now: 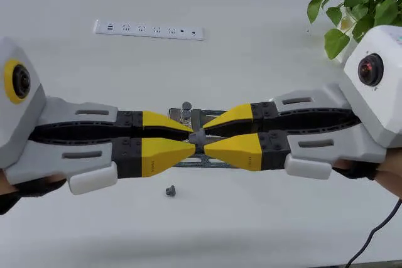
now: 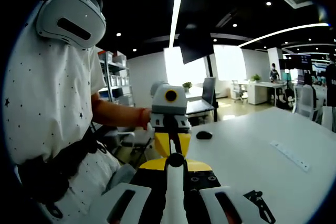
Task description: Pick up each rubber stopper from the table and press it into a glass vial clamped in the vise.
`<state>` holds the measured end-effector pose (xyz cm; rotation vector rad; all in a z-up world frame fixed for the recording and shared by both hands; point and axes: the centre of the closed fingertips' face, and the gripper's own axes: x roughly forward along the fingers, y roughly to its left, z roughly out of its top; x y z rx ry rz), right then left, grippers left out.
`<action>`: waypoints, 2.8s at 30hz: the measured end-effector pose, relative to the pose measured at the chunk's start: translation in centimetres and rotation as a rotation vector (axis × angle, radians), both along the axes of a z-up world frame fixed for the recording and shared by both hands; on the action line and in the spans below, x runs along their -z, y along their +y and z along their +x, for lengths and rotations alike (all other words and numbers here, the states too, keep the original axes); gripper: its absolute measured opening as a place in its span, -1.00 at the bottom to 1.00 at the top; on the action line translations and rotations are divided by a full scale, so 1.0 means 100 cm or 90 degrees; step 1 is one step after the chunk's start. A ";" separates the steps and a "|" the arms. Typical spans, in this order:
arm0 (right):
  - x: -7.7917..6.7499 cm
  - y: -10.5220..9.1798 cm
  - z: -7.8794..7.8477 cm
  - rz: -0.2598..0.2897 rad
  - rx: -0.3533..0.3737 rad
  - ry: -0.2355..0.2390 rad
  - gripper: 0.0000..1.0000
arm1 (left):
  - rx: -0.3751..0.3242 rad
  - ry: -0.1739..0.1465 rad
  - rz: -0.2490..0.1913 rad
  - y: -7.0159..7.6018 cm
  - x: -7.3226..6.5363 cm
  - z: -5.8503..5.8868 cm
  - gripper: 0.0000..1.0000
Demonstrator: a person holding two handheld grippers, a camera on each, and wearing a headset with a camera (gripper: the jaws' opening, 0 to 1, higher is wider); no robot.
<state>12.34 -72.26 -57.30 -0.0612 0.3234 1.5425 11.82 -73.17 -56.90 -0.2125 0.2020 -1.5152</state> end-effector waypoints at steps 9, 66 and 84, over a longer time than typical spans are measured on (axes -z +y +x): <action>0.005 0.000 0.006 -0.011 0.007 0.011 -0.88 | -0.014 0.000 0.002 0.000 0.005 0.007 -0.92; 0.190 -0.011 0.148 -0.595 -0.005 -0.038 -0.88 | -0.191 -0.028 0.186 0.037 0.101 0.058 0.34; 0.208 -0.009 0.149 -0.669 -0.052 -0.040 -0.88 | -0.200 -0.018 0.172 0.065 0.115 0.058 0.35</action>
